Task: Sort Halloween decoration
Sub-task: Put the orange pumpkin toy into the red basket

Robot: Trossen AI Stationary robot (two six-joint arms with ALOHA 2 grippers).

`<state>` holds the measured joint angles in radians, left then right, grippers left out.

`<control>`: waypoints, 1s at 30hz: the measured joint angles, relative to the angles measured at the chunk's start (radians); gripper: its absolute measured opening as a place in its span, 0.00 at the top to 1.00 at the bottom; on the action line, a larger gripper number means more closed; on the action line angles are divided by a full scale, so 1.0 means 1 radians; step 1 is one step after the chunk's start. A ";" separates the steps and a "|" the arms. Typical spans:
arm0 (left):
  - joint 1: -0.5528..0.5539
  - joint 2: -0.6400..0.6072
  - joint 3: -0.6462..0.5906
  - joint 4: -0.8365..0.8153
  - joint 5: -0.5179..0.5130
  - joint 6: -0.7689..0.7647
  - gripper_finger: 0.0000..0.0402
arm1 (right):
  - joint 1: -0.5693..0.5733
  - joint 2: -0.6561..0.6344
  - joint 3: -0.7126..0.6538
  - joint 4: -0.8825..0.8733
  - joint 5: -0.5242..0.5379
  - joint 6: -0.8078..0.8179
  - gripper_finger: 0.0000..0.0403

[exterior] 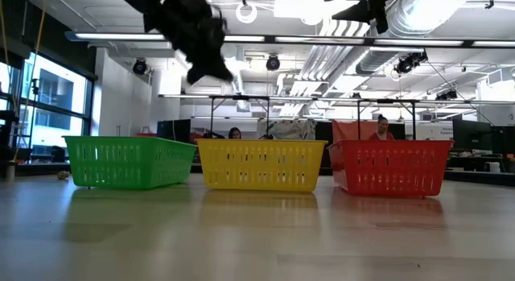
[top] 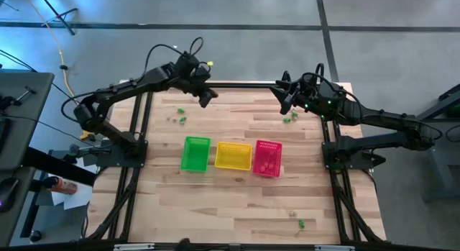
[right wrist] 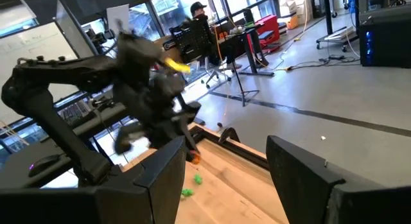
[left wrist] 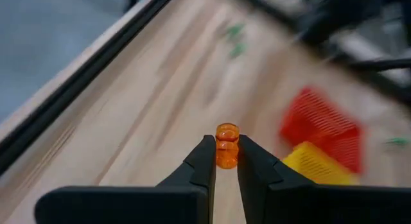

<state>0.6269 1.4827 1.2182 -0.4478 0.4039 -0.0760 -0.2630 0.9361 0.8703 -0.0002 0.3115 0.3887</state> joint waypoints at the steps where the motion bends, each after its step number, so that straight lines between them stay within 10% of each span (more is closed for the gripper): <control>1: -0.013 -0.009 0.000 0.044 0.033 0.000 0.93 | 0.000 0.000 0.000 0.001 0.000 0.002 0.47; 12: -0.224 -0.049 0.000 0.483 0.146 0.001 0.93 | 0.002 0.000 0.000 0.026 -0.313 -0.027 0.47; 30: -0.303 -0.035 0.002 0.534 0.026 -0.005 0.92 | 0.010 0.000 0.000 0.026 -0.313 -0.038 0.47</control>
<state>0.3241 1.4473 1.2201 0.0859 0.4297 -0.0808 -0.2527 0.9363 0.8703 0.0261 -0.0015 0.3507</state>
